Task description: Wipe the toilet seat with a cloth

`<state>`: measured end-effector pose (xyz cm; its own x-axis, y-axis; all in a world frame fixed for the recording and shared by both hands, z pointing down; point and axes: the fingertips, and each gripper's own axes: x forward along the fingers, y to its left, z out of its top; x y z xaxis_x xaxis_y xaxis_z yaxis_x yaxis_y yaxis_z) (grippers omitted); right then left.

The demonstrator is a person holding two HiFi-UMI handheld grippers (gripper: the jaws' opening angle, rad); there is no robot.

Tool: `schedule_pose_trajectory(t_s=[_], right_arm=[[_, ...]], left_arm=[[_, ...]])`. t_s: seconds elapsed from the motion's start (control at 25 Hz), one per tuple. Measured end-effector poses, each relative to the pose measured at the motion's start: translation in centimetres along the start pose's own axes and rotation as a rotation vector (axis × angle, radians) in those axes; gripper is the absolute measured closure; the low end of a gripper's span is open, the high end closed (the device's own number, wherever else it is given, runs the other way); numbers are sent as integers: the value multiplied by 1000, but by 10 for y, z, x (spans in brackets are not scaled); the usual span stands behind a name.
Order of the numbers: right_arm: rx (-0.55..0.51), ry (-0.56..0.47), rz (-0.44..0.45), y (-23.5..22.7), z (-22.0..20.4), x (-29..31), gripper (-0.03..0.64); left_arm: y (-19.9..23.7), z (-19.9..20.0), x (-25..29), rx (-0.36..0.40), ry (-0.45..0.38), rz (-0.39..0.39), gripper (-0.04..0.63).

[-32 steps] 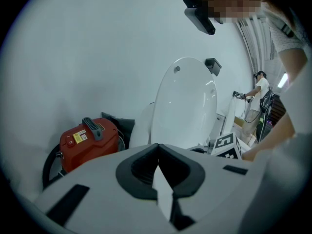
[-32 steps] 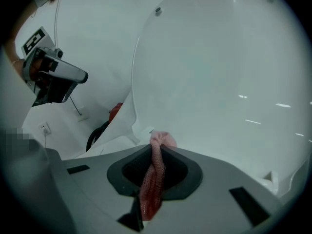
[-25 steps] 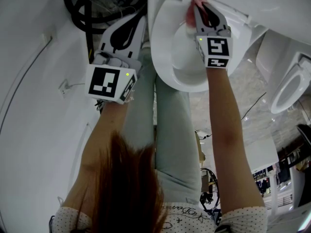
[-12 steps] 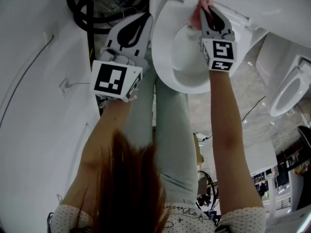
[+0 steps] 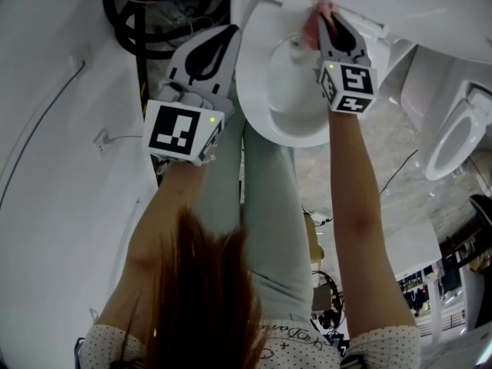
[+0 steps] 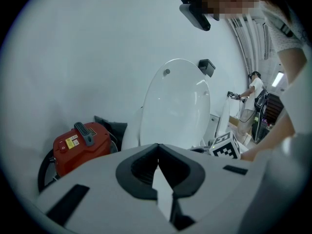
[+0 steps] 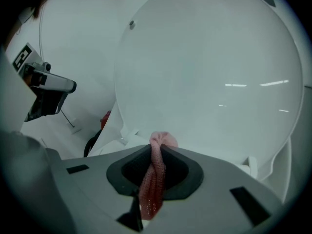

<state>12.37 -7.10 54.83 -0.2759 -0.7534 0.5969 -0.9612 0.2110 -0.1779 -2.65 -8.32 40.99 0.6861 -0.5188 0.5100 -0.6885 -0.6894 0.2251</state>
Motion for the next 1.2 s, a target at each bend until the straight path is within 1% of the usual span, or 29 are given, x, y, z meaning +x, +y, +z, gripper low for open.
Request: schedule_pose_trajectory(t_s=[0.08, 0.16, 0.32, 0.44, 0.52, 0.6, 0.68, 0.76, 0.88, 1.2], right_arm=[[24, -24, -26, -5, 4, -10, 552], [73, -52, -64, -14, 7, -22, 554], [147, -77, -127, -31, 10, -49, 554], [147, -67, -161, -37, 13, -66, 554], [137, -57, -183, -41, 18, -78, 554], [154, -60, -177, -40, 25, -91, 554], [162, -73, -149, -30, 35, -106, 554], [137, -90, -119, -17, 48, -119, 552], [104, -113, -102, -6, 73, -136, 552], [163, -151, -96, 16, 130, -188, 554]], left_arm=[[-1, 3, -3, 4, -6, -6, 594], [-1, 9, -5, 11, -14, -9, 595], [-2, 28, -13, 27, -38, -5, 594], [-2, 42, -19, 69, -37, 17, 594], [-3, 55, -26, 70, -55, 22, 595], [-6, 69, -35, 69, -70, 21, 595], [-10, 81, -45, 68, -78, 23, 594], [-15, 91, -54, 73, -83, 22, 594], [-22, 107, -62, 95, -92, 23, 594], [-46, 177, -105, 128, -142, 21, 595]])
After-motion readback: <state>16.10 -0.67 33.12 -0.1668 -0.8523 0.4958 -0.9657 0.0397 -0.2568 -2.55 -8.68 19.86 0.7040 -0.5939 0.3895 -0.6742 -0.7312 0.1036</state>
